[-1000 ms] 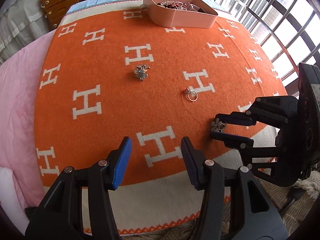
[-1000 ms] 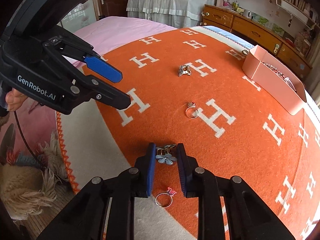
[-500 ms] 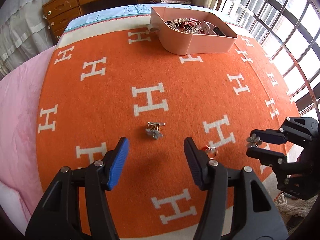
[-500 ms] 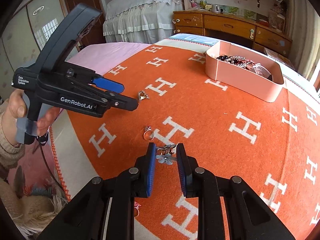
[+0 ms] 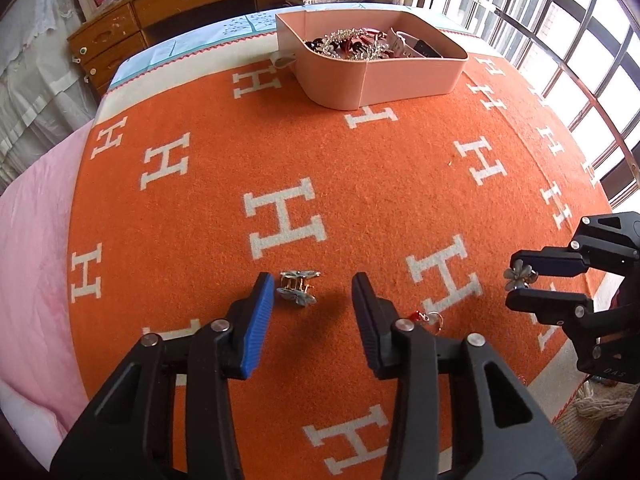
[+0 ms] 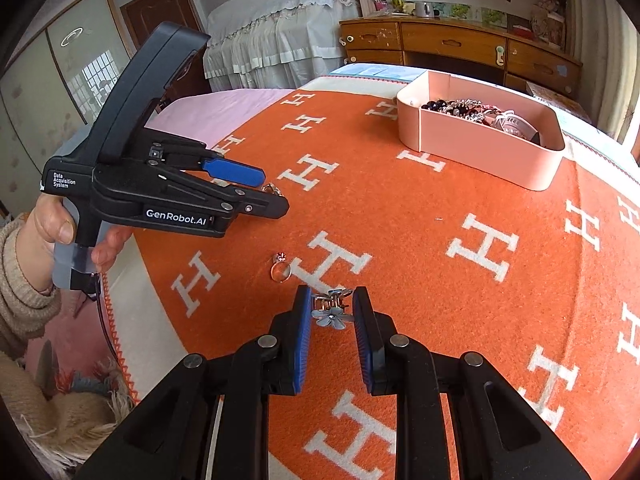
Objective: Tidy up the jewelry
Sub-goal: 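Grasp the blue flower brooch with the right gripper while the left grasps the silver brooch, then carry both brooches into the pink box and open both grippers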
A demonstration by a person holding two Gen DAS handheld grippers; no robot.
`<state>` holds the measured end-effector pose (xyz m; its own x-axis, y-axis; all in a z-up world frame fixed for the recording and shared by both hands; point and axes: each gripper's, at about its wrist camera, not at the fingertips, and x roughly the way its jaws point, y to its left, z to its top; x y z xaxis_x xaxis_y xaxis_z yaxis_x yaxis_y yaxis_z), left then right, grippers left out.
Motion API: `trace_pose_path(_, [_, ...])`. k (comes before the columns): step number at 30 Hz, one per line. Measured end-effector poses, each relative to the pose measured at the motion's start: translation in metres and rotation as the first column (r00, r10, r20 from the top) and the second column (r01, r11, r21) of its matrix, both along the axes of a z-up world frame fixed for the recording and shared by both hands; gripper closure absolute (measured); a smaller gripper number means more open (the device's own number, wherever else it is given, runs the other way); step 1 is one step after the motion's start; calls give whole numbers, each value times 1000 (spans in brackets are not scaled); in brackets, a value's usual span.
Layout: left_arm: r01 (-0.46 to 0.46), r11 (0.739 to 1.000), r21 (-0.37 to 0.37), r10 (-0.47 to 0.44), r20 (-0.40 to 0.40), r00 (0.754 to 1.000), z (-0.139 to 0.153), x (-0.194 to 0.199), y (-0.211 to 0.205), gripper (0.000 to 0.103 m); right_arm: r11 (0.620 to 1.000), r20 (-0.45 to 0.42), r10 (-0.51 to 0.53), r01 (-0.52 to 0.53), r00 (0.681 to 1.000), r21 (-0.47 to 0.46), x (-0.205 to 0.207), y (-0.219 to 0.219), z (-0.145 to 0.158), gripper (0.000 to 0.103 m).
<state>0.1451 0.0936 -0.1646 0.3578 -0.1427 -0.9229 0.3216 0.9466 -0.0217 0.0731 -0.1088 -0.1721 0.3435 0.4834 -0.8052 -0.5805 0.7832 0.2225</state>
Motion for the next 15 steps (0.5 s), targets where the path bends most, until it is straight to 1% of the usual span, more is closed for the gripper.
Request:
trace_pose_path(1, [2,1000,6,-2,-7,1000,-2,0,0,76,1000,-1,-2,2,1000,2,0,0,0,82])
trace_pose_path(5, [-12,1000,-3,12,-6,1000,-5,1,2,80,1000,-3,-6,6,1000,8,1,-2,-1,82])
trace_pose_path(7, [-24,1000,-8,24,-5,1000,-5,2,6,86,1000,-7,-9,10,1000,8,1,-3,-2,82])
trace_pose_path(12, [-30,1000,-2,30,-1,1000,-4,2,6,86,1000,-3,-17,17,1000,8,0,-4,-1,82])
trace_pose_path(15, [-36,999,-17,36,-11,999,0,0,5,86,1000,4,-31,31,1000,-1,0,-5,2,83])
